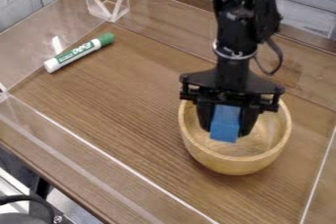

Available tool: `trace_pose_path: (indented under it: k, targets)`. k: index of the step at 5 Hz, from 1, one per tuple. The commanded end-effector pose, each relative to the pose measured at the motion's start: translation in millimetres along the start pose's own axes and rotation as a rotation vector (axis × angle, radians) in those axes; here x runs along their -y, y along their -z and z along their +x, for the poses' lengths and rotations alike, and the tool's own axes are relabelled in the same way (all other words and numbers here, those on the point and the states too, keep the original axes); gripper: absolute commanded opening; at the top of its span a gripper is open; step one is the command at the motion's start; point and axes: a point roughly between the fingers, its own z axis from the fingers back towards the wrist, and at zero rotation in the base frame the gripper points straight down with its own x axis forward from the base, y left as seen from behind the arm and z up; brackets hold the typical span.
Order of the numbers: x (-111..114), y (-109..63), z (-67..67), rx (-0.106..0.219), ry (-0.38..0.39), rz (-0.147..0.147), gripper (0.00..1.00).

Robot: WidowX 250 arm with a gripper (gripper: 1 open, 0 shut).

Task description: Remove the blue block from inside the brown bowl and put it on the table

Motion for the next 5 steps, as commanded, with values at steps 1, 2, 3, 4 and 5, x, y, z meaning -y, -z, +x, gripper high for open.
trace_pose_path:
  k: [1, 2, 3, 4, 5]
  targets:
    - [3, -29.8, 11.2, 0.057, 0.003, -0.045, 0.00]
    - [-1, -54.1, 14.6, 0.060, 0.032, -0.054, 0.00]
    - [-12, -79.1, 17.6, 0.073, 0.070, -0.069, 0.00]
    - [-31, -102.5, 22.8, 0.090, 0.095, -0.078, 0.00]
    - [-58, -113.3, 27.0, 0.102, 0.143, -0.086, 0.00]
